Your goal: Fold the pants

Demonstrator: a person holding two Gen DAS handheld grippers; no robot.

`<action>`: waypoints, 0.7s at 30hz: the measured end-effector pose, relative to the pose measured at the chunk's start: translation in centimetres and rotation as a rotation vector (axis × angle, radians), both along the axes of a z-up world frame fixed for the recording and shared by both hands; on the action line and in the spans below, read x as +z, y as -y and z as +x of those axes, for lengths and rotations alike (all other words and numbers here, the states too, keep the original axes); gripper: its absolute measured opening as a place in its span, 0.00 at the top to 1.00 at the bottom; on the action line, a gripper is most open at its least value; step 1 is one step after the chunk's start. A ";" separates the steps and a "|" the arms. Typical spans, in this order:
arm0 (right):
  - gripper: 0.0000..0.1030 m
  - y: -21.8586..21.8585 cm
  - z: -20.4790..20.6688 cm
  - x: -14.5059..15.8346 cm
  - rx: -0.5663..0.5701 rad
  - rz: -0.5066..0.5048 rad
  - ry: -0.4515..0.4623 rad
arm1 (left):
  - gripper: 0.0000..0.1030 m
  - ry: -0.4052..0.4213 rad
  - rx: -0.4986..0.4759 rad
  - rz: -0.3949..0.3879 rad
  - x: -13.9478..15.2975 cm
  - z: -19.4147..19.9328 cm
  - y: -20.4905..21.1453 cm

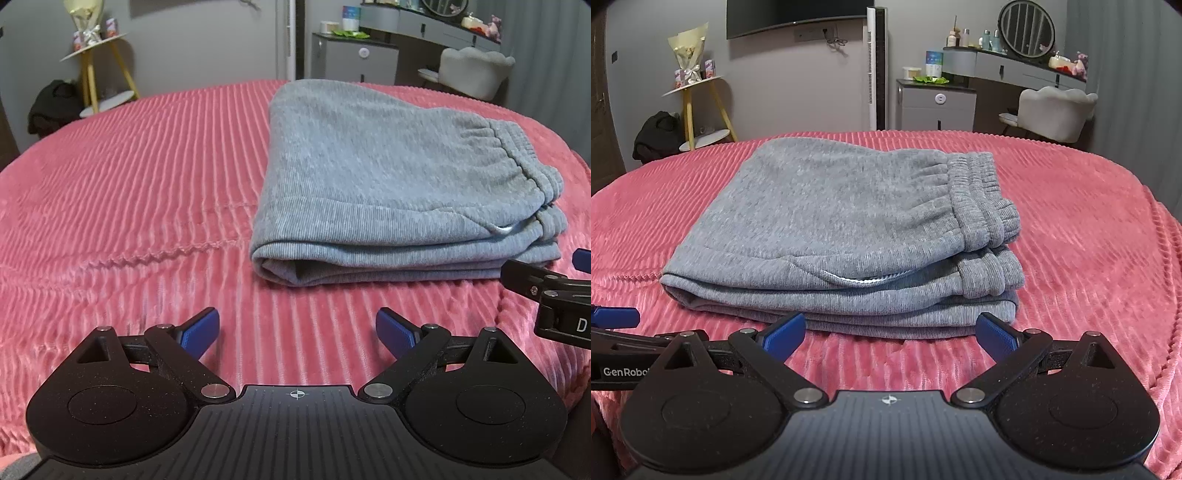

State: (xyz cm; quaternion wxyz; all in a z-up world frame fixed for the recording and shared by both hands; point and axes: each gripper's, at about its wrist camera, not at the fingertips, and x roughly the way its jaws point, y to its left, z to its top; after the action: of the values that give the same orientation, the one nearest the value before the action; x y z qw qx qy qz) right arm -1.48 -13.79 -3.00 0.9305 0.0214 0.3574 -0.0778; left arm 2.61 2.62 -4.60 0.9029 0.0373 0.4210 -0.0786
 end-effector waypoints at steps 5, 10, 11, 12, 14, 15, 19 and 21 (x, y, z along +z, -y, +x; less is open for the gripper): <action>0.04 0.0 0.0 0.0 -0.002 -0.001 -0.002 | 0.07 -0.004 0.008 0.004 0.0 0.0 -0.1; 0.04 0.1 0.0 0.0 -0.004 0.002 -0.002 | 0.07 -0.004 0.013 -0.002 0.0 0.0 -0.2; 0.04 0.1 0.0 0.0 -0.004 0.003 -0.003 | 0.07 -0.005 0.014 -0.001 0.0 0.0 -0.2; 0.04 0.1 0.0 0.0 -0.004 0.003 -0.003 | 0.07 -0.005 0.014 0.000 0.0 0.0 -0.2; 0.04 0.1 0.0 0.0 -0.005 0.004 -0.003 | 0.07 -0.005 0.013 0.000 0.0 0.0 -0.1; 0.04 0.1 0.0 0.0 -0.006 0.006 -0.004 | 0.07 -0.005 0.012 0.000 0.0 0.0 -0.1; 0.04 0.2 0.0 -0.1 -0.007 0.007 -0.005 | 0.07 -0.006 0.011 0.002 -0.1 0.0 -0.1; 0.04 0.2 0.0 -0.1 -0.007 0.008 -0.004 | 0.07 -0.006 0.012 0.002 -0.1 0.0 -0.1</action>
State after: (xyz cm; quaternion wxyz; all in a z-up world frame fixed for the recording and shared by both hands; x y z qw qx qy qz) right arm -1.52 -14.00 -3.07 0.9293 0.0260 0.3596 -0.0796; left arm 2.63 2.74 -4.68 0.9021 0.0354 0.4239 -0.0731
